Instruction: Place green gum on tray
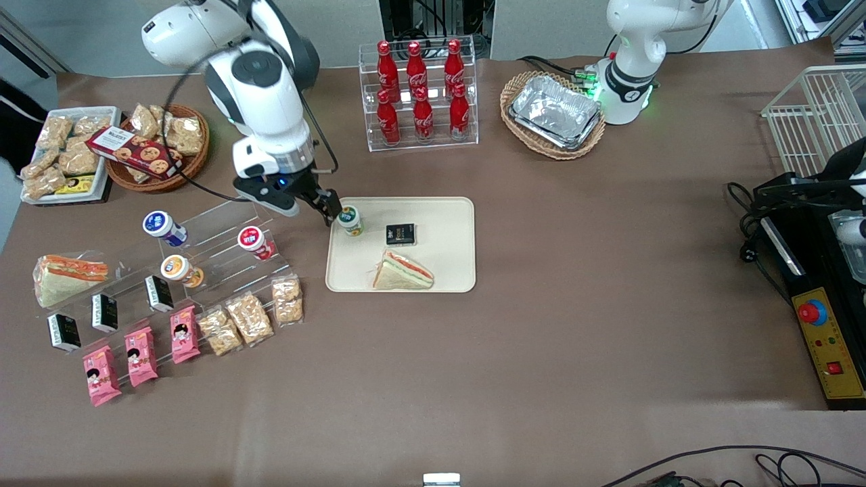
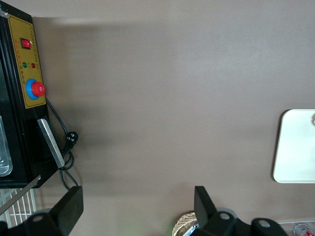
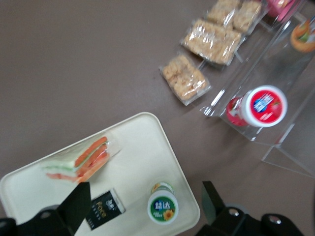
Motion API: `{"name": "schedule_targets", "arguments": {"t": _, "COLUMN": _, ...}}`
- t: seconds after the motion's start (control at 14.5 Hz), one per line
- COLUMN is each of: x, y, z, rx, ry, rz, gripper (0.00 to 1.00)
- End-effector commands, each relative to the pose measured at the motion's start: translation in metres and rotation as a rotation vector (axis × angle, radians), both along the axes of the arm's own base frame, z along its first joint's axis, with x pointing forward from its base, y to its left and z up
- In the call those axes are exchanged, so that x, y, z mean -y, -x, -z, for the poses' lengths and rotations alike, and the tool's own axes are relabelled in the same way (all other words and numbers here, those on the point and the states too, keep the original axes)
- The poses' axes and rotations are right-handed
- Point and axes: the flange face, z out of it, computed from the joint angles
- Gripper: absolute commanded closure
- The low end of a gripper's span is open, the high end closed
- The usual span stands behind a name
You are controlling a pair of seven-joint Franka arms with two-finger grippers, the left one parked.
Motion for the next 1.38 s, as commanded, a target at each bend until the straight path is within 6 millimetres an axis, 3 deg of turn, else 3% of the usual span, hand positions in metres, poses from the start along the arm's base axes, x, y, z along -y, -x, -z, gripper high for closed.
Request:
{"name": "schedule_targets", "arguments": {"t": 0.0, "x": -0.009, "y": -0.019, "z": -0.078, "rx": -0.076, "ry": -0.019, "rz": -0.091, "gripper": 0.00}}
{"name": "schedule_targets", "arguments": {"t": 0.21, "x": 0.005, "y": -0.028, "z": -0.142, "rx": -0.105, "ry": -0.004, "rz": -0.164, "gripper": 0.00}}
{"name": "schedule_targets", "arguments": {"t": 0.34, "x": 0.029, "y": -0.039, "z": -0.182, "rx": -0.114, "ry": -0.028, "rz": -0.209, "gripper": 0.00}}
{"name": "schedule_targets", "arguments": {"t": 0.55, "x": 0.077, "y": -0.065, "z": -0.219, "rx": -0.109, "ry": -0.079, "rz": -0.274, "gripper": 0.00}}
{"name": "schedule_targets", "arguments": {"t": 0.69, "x": 0.109, "y": -0.075, "z": -0.223, "rx": -0.113, "ry": -0.062, "rz": -0.314, "gripper": 0.00}}
{"name": "schedule_targets", "arguments": {"t": 0.96, "x": 0.208, "y": -0.100, "z": -0.219, "rx": -0.112, "ry": -0.034, "rz": -0.396, "gripper": 0.00}}
{"name": "schedule_targets", "arguments": {"t": 1.1, "x": 0.239, "y": -0.110, "z": -0.210, "rx": -0.122, "ry": -0.037, "rz": -0.347, "gripper": 0.00}}
{"name": "schedule_targets", "arguments": {"t": 1.31, "x": 0.261, "y": -0.123, "z": -0.198, "rx": -0.124, "ry": -0.028, "rz": -0.367, "gripper": 0.00}}
